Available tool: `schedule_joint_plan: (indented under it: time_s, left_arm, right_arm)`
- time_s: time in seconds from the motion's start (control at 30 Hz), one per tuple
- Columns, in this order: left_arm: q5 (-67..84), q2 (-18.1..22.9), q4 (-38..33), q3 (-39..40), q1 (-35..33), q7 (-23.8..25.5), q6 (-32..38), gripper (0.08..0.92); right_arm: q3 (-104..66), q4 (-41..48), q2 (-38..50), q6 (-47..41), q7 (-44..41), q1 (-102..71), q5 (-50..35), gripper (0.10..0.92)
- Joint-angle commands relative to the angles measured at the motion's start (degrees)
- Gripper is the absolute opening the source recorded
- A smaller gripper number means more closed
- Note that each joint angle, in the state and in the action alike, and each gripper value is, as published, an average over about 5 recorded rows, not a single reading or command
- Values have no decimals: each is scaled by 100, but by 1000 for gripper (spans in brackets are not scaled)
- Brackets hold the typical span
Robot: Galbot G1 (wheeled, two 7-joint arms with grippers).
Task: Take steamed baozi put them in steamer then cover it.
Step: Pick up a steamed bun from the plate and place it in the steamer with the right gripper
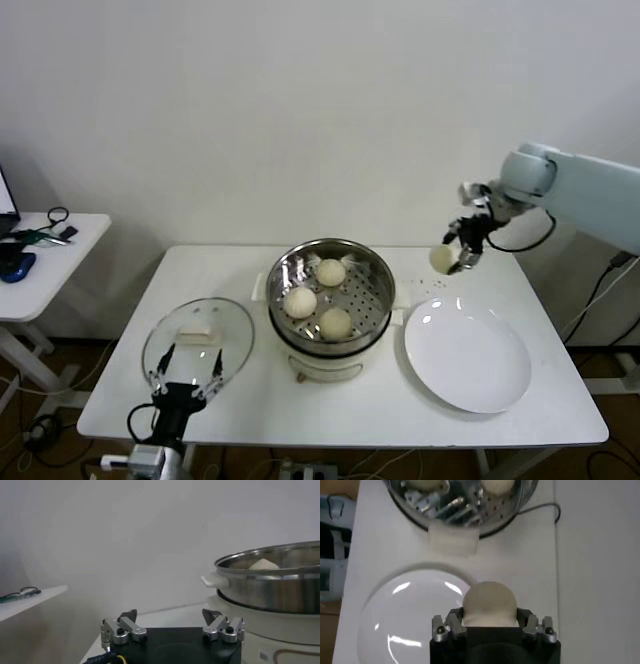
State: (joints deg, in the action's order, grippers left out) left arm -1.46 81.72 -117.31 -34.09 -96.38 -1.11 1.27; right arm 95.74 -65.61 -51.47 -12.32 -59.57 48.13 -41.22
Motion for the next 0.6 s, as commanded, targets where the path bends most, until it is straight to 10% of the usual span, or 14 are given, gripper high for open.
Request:
schedule_joint_plan:
  time_s: [0.03,0.6]
  left_arm:
    - [27,-30,-38,35,-7,0,1,823]
    - [175,-86,-33,-15,48,2,4,823]
  right_arm:
    - [896,-259,-1143,-244,166,936,-1521,695]
    - [741,49,-2121,-488,593,-400,-1227,696]
